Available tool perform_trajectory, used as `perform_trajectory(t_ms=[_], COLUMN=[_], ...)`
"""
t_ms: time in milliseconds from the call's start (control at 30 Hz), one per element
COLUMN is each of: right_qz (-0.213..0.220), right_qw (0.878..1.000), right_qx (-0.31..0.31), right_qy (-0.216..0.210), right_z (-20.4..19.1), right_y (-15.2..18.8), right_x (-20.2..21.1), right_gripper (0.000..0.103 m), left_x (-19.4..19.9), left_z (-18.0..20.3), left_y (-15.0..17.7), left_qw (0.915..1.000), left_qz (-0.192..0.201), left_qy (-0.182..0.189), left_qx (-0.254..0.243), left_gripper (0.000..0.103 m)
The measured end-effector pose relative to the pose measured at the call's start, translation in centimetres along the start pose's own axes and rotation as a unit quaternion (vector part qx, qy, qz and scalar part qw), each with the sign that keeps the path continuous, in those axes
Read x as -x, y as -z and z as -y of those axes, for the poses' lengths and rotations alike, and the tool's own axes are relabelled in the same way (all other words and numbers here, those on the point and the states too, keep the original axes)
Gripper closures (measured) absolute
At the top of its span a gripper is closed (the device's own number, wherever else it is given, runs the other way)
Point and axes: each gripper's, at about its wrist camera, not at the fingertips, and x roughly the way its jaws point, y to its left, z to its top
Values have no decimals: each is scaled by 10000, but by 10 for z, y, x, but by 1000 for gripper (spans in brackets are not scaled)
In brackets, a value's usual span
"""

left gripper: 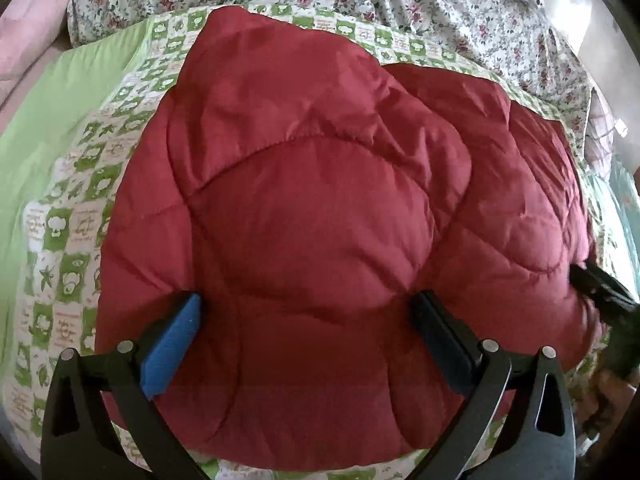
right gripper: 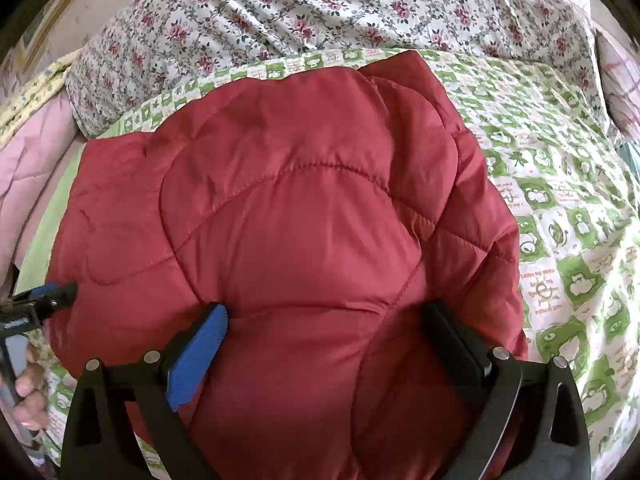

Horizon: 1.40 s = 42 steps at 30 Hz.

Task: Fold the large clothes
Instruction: 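Release the jacket and pull both grippers back from it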

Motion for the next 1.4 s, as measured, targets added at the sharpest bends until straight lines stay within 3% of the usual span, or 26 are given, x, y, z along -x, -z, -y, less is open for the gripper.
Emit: perform_trajectory(t_ms=[100,233,567,900,1100,1267,1400], right_qz=[294,-123,-80,283,317,295,192], right_qw=[9995,9997,9999,9992,9983,9982,9980], right_qx=[-44,186,148,143,296,384,492], right_qy=[-119,-27,-10,-245,-385,-353,-348], right_z=[-5,-8,-6,-20,-34,-42,-48], right_y=[2,6,7,17,46,74,90], right_x=[27,3,-3,50,73,81,85], right_gripper=[7,5,1,3,2,2,1], left_x=[2,2,4,39,60,67,66], left_z=[-1,1,2,5,11,20,21], left_y=[1,2,4,21,47,70,84], left_qw=[10000,10000,9999,9997,9992,9983,9986], left_qz=[6,48,87,243,387,422,284], left_qy=[32,-2,-86,0,-28,-263,-313], left_qx=[-8,-8,-4,-12,-112,-287,-330], left_gripper=[0,0,0,0,0,0,0])
